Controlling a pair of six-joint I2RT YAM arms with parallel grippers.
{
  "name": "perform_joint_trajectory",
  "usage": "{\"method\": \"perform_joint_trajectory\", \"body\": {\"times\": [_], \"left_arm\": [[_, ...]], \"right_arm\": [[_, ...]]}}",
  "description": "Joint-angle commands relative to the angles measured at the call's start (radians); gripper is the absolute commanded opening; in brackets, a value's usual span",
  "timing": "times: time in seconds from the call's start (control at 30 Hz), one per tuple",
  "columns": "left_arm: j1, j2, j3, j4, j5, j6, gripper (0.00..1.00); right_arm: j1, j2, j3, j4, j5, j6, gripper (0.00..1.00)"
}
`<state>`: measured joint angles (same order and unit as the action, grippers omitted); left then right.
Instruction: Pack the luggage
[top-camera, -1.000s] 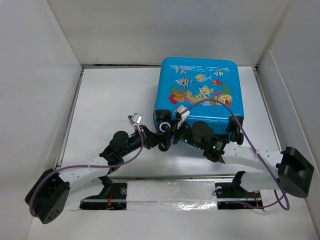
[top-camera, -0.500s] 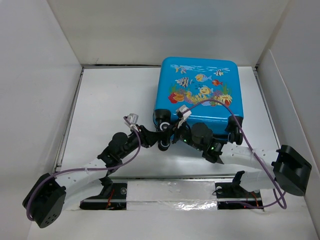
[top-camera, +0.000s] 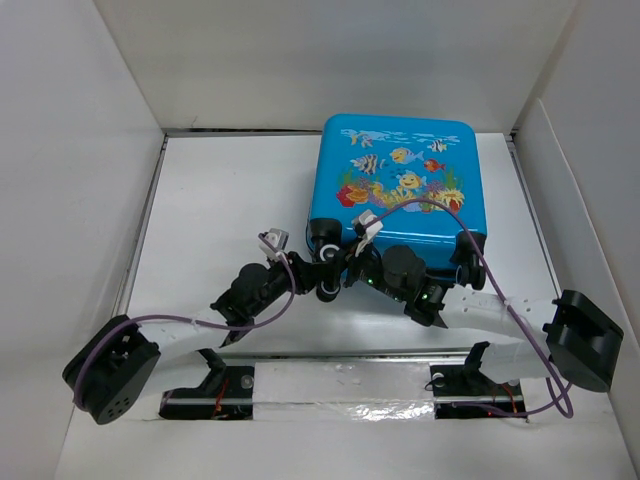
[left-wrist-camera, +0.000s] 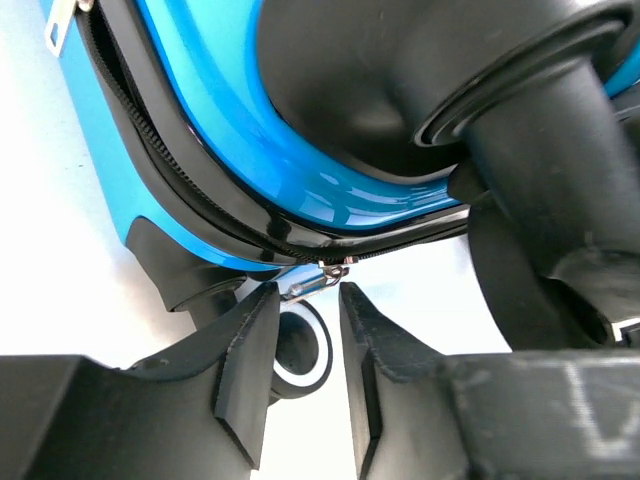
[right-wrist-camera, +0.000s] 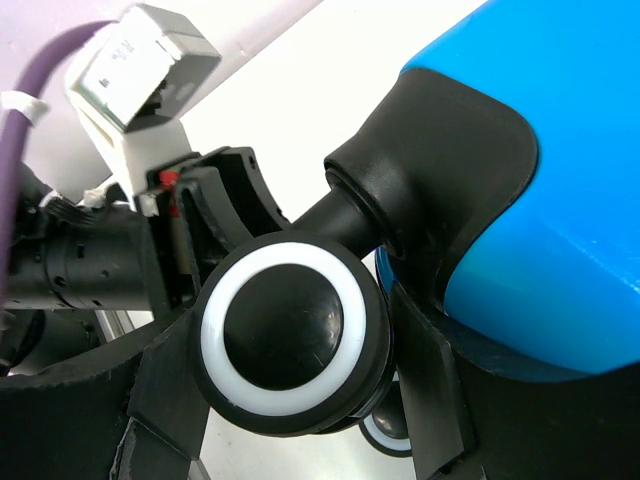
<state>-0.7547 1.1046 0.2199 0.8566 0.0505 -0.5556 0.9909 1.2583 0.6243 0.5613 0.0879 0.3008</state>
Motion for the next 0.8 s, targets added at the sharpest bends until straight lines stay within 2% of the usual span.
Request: {"method": "perform_joint_trajectory", "body": {"times": [0.0, 0.2, 0.43, 0.6, 0.77], "left_arm": [[-0.011, 0.032, 0.027, 0.11, -0.009, 0.04, 0.28], [-0.011, 0.089, 0.047, 0.153, -0.005, 0.033, 0.3], [-0.023, 0.097, 0.05, 0.19, -0.021, 0.003, 0.29], [-0.09, 0.126, 0.065, 0.216, -0.103, -0.006, 0.26], [-0.09, 0.147, 0.075, 0.222, -0.184, -0.032, 0.2]], "right_arm": [[-0.011, -0.013, 0.031, 0.1, 0.059, 0.008, 0.0], [-0.011, -0.002, 0.029, 0.114, 0.049, 0.009, 0.0], [-0.011, 0.004, 0.017, 0.126, 0.046, 0.018, 0.0], [-0.011, 0.009, 0.009, 0.146, 0.039, 0.026, 0.0], [-0.011, 0.001, 0.002, 0.15, 0.035, 0.029, 0.0]]}}
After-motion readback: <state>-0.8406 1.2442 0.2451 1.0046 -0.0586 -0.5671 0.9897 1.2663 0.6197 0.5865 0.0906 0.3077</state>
